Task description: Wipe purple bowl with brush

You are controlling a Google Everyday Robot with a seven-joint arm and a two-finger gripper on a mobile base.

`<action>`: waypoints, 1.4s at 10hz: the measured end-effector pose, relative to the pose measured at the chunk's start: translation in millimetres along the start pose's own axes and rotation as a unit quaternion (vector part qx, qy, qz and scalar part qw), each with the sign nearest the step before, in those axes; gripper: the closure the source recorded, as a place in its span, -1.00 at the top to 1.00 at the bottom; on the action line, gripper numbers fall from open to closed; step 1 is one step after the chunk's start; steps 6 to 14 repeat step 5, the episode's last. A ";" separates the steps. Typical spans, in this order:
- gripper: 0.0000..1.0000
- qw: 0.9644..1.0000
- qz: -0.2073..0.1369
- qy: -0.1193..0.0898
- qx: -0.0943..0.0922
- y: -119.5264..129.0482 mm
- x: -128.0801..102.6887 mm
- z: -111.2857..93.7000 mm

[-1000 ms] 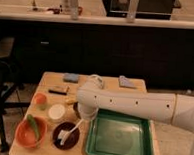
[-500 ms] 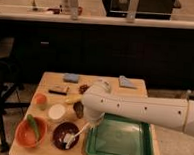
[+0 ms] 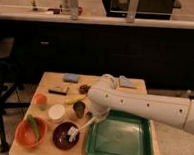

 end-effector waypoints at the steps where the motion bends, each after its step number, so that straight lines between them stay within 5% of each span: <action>1: -1.00 1.000 -0.005 -0.001 0.001 -9.3 -2.1 1.4; 5: -1.00 0.999 -0.039 -0.031 0.005 -28.6 -35.7 6.2; 14: -1.00 0.999 -0.039 -0.031 0.005 -28.6 -35.7 6.2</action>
